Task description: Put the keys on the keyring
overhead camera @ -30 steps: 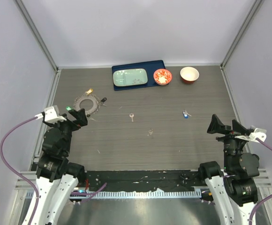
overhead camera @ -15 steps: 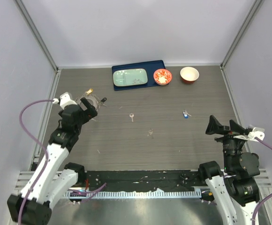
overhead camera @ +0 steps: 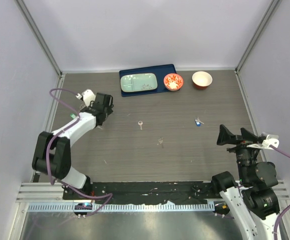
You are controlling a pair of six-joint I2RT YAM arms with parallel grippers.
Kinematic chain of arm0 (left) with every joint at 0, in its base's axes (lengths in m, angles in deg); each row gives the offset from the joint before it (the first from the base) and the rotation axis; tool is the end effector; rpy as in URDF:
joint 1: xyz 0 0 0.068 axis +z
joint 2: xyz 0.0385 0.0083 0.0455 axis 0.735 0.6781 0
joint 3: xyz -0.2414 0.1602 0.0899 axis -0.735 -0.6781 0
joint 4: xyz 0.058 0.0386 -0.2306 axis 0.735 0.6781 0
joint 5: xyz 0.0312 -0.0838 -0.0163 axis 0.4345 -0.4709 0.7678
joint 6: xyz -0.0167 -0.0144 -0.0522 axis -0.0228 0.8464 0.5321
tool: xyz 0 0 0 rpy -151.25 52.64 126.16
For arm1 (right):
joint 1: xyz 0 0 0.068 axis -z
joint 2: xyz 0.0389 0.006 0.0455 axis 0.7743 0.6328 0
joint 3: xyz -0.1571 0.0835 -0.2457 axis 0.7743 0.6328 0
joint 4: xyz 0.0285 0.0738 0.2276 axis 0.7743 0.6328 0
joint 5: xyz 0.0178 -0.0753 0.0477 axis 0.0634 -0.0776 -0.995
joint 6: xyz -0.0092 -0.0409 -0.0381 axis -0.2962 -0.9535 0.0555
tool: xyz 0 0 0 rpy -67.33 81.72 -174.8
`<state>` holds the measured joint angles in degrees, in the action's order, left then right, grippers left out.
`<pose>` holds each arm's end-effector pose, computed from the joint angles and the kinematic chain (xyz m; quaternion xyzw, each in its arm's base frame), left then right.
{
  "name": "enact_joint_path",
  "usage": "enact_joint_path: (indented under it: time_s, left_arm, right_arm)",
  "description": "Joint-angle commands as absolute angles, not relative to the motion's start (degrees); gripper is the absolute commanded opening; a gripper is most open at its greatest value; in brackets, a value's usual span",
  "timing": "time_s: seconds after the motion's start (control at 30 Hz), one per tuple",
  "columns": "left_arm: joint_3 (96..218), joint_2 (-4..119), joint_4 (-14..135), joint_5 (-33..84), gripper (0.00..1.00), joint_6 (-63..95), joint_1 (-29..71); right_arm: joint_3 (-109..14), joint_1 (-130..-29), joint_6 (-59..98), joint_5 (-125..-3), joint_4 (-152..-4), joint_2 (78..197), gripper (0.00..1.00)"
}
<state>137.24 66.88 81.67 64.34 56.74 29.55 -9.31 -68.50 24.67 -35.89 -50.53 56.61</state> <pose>0.2736 -0.0665 0.2562 -0.3512 0.8440 0.0201 0.4050 -0.0196 -0.0208 0.3157 0.1042 0.6450 0.0819 0.7526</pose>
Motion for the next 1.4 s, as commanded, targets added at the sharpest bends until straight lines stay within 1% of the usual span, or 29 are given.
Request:
enact_joint_path:
  time_s: [0.0,0.07,0.1,0.17,0.2,0.3,0.4,0.47,0.7,0.77,0.83,0.87,0.93,0.97,1.03,1.2,1.37]
  left_arm:
    - [145.25,73.85,84.44,75.96,0.67,57.60,28.15]
    - [149.12,78.41,86.82,77.27,0.61,57.68,28.06]
    - [150.35,80.09,89.01,77.72,0.55,57.68,27.97]
    - [153.25,83.86,90.70,78.07,0.50,57.51,27.88]
    - [154.04,84.84,92.01,78.33,0.45,57.42,27.71]
    - [156.59,88.62,92.99,77.64,0.40,56.55,27.71]
    - [158.27,91.52,93.43,76.58,0.39,56.19,27.71]
    - [159.14,92.58,93.69,76.14,0.36,56.19,27.71]
    - [159.85,95.48,94.48,75.17,0.34,56.19,27.71]
    - [159.68,95.40,95.09,75.08,0.31,56.45,27.71]
    - [158.71,94.09,95.27,75.26,0.26,56.80,27.71]
    - [158.19,93.30,95.36,75.43,0.21,56.80,27.71]
    - [156.43,90.41,95.88,75.52,0.18,57.24,27.62]
    - [155.82,89.34,97.02,74.91,0.14,57.94,27.70]
    - [153.10,86.45,98.08,73.68,0.13,58.82,27.71]
    - [145.54,73.36,103.17,73.23,0.13,62.42,24.81]
    - [137.02,60.45,111.69,72.27,0.12,67.95,17.70]
  right_arm:
    - [-10.53,-70.86,24.31,-34.33,-51.68,56.45,0.99]
    - [-10.44,-71.65,24.22,-33.97,-51.68,56.45,0.98]
    - [-10.44,-71.83,24.22,-33.80,-51.60,56.45,0.98]
    - [-10.44,-72.36,24.13,-33.80,-51.59,56.54,0.98]
    - [-10.44,-72.28,24.22,-33.88,-51.68,56.45,0.98]
    - [-10.44,-72.63,24.05,-33.88,-51.68,56.45,0.98]
    - [-10.36,-72.80,24.04,-33.97,-51.59,56.45,0.98]
    - [-10.35,-72.98,24.04,-33.89,-51.68,56.45,0.98]
    - [-10.27,-73.06,23.96,-33.71,-51.59,56.45,0.98]
    - [-10.27,-73.07,23.96,-33.80,-51.68,56.45,0.98]
    - [-10.27,-73.07,23.96,-33.80,-51.68,56.45,0.98]
    - [-10.27,-73.07,23.96,-33.88,-51.68,56.45,0.98]
    - [-10.27,-73.07,23.96,-34.06,-51.60,56.45,0.98]
    - [-10.27,-73.07,23.87,-34.06,-51.68,56.45,0.98]
    - [-10.27,-73.15,24.04,-34.15,-51.60,56.45,0.98]
    - [-10.27,-73.15,23.96,-34.41,-51.68,56.45,0.98]
    - [-10.27,-73.15,23.87,-35.11,-51.68,56.45,0.98]
